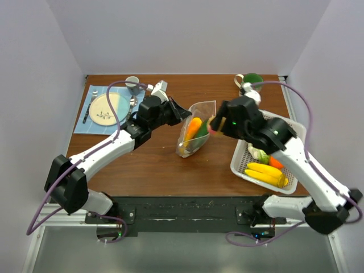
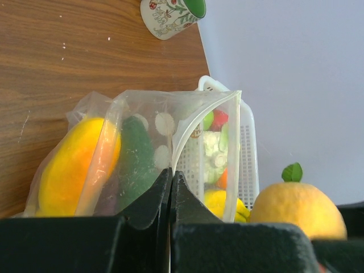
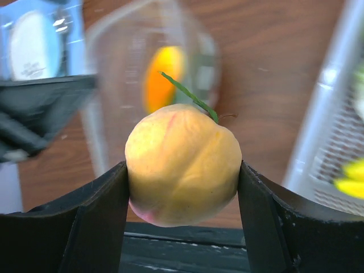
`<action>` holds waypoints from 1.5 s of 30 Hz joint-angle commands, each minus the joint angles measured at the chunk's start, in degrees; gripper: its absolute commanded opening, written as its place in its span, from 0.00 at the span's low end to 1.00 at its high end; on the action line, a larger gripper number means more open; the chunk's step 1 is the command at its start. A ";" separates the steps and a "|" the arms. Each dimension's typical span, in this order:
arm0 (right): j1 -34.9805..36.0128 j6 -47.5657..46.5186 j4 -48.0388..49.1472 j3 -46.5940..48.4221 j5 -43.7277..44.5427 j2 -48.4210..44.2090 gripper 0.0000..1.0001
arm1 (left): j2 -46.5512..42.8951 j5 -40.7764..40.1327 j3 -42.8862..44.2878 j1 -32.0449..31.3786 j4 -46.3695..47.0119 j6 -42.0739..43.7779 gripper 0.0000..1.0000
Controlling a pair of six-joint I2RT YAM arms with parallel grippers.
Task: Place the food in the zip-top bag and seal the zipper
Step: Place the fake fruit in the zipper food storage bag, then pick up the fake fruit from the bin.
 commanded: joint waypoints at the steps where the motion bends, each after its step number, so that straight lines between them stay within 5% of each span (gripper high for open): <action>1: 8.80 0.54 0.79 11.39 9.64 8.79 0.11 | -0.15 -0.11 3.15 0.11 0.65 1.06 0.00; 9: 11.80 0.01 1.75 15.36 11.42 17.25 0.20 | -0.85 -0.63 4.64 0.19 -1.54 1.94 0.00; 15: 11.54 0.01 6.49 8.59 12.39 16.81 0.58 | -1.20 -0.81 5.17 0.19 -1.81 2.38 0.00; 19: 11.18 -1.31 6.59 9.90 11.24 18.48 0.98 | -1.38 -0.90 4.73 0.19 -1.28 1.68 0.00; 28: 4.87 -3.60 0.64 10.79 11.68 10.94 0.98 | -1.47 -0.46 4.29 0.19 -0.32 1.24 0.00; 31: -3.12 -4.21 -2.72 5.99 12.21 7.42 0.99 | -1.38 0.16 4.46 0.19 -0.14 1.15 0.00; 35: -23.20 -9.21 -0.88 -3.35 6.07 -1.10 0.99 | -1.47 0.51 4.38 0.19 -0.23 1.68 0.00; 41: -46.33 -15.11 4.29 -13.90 -4.47 -0.42 0.99 | -1.38 2.18 3.76 0.46 0.56 1.68 0.00; 45: -53.23 -14.33 9.31 -18.04 -9.40 2.74 0.99 | -1.55 3.14 3.32 1.25 0.56 2.03 0.00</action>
